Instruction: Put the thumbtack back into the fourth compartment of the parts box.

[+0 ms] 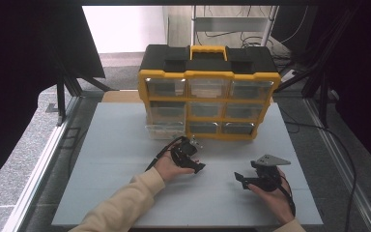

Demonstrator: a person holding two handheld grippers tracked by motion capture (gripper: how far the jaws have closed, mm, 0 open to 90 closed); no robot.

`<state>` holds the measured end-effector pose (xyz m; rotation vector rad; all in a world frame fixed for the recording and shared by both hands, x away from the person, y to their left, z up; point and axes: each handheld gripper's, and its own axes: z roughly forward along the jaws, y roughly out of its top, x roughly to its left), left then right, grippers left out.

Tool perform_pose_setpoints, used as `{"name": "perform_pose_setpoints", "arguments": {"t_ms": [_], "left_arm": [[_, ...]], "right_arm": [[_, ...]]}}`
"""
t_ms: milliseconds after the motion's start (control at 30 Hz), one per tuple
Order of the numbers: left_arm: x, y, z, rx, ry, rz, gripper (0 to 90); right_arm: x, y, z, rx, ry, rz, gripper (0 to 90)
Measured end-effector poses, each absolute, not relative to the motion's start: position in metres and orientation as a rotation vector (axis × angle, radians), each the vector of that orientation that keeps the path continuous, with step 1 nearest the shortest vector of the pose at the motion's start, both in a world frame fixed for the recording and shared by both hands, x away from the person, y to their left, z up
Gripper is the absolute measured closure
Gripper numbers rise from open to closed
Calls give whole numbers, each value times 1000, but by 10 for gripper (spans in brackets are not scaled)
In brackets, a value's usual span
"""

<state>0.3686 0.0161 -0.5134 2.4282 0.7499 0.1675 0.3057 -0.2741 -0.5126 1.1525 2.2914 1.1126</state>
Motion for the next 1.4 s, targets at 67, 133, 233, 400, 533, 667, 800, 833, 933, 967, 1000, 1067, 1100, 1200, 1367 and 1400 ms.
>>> {"name": "perform_pose_setpoints", "arguments": {"t_ms": [67,133,233,400,533,667,800,833,933,967,1000,1067,1100,1200,1367,1400], "left_arm": [[369,15,-515,2436,745,164,295],[369,13,-518,2447,744,152,308],[370,12,-519,2453,752,145,373],[372,14,-520,2472,743,165,483],[369,14,-518,2480,733,160,603],[366,12,-518,2489,722,162,726],[364,9,-517,2503,708,174,830],[364,9,-517,2502,713,172,831],[364,9,-517,2500,709,169,832],[365,10,-516,2510,686,176,832],[364,9,-516,2511,678,168,833],[361,8,-515,2515,662,163,833],[361,8,-515,2515,662,163,833],[355,6,-510,2491,650,166,833],[348,10,-498,2452,649,162,833],[348,10,-498,2452,649,162,834]], "right_arm": [[306,-274,-513,1151,2292,1110,180],[306,-274,-513,1152,2292,1109,180],[306,-274,-513,1151,2292,1112,180],[306,-274,-513,1150,2294,1112,180],[305,-274,-513,1151,2293,1113,180],[305,-274,-513,1150,2293,1110,181],[305,-273,-513,1150,2293,1110,181],[305,-273,-513,1150,2293,1111,181],[305,-273,-513,1150,2293,1112,181],[305,-273,-513,1150,2292,1111,181],[305,-274,-513,1147,2292,1111,181],[305,-274,-513,1148,2292,1112,181],[305,-274,-513,1148,2292,1112,181],[305,-273,-513,1147,2293,1111,181],[305,-273,-512,1149,2291,1112,181],[305,-273,-513,1146,2292,1110,181]]}}
